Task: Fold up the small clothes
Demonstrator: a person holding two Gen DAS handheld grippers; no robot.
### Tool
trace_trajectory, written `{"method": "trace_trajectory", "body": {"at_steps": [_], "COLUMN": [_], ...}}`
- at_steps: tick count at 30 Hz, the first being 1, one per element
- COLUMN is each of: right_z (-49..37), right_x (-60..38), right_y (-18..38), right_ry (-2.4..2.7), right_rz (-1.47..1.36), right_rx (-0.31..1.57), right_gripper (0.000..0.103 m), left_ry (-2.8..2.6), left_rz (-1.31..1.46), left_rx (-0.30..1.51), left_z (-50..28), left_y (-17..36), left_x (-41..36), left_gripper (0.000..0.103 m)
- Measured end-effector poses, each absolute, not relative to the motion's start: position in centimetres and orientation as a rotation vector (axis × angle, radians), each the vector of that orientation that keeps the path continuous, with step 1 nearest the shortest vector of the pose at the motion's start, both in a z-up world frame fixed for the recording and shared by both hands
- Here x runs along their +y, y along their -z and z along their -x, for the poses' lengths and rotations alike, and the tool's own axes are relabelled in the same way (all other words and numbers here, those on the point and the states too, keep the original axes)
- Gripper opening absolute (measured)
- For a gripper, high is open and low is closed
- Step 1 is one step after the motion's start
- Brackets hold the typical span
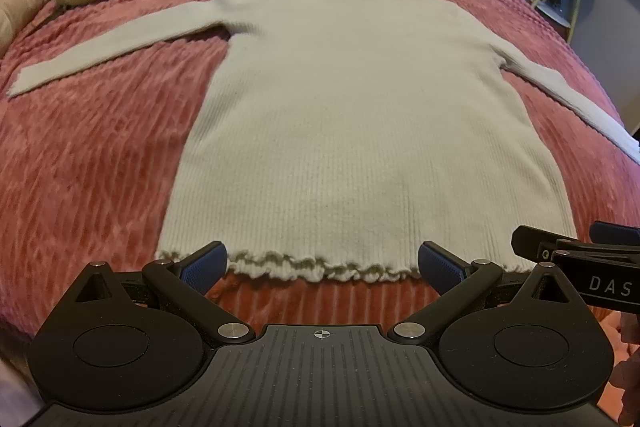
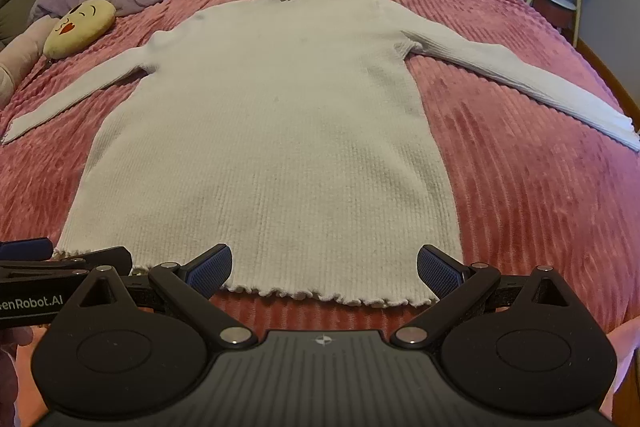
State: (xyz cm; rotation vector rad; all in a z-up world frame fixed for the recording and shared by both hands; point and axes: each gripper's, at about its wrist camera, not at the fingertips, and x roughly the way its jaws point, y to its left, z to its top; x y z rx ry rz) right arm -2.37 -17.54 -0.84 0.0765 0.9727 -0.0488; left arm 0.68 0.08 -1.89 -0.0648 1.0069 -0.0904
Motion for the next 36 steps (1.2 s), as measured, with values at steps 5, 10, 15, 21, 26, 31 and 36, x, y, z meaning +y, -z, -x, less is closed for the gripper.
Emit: {"method": "trace_trajectory", "body": {"at_steps": [5, 10, 15, 21, 26, 31, 36], "right_z": [2.3, 2.3, 2.4, 2.5, 1.2, 0.0, -1.0], "right_x": [-17.7, -17.9, -18.2, -18.3, -20.2, -26.1, -38.2], "right_y": [1.0, 1.1, 1.8, 2.2, 3.4, 3.6, 3.3], "right_ry": [0.038, 0.008, -0.017, -0.049, -0.03, 0.008, 0.212], "right_rz": [-0.087, -0.104, -0.112, -0.091, -0.224, -0.437, -0.757], "right_rx": [0.975, 0.96, 0.94, 0.893, 0.978, 0.912, 0.706], "right_gripper": [0.099, 0.099, 0.099, 0.099, 0.099, 0.099, 0.099], "left_ry": [0.089, 0.082, 0.071, 0.071, 0.058, 0.041, 0.001], "left_rz": [0.07, 0.083, 0.086, 0.09, 0.081, 0.059, 0.096], "left_rx": [1.015, 1.025, 1.039, 1.056, 1.07, 1.049, 1.018], "left_z": [-0.9, -1.2, -1.4, -1.7, -2.5, -3.9, -6.8], "left_y": [2.1, 2.4, 2.9, 3.5, 4.0, 3.5, 3.2], "left_x": [0.3, 0.6, 0.7, 0.5, 0.4, 0.4, 0.5], "left_gripper": [0.103, 0.103, 0.103, 0.103, 0.103, 0.103, 0.103]}}
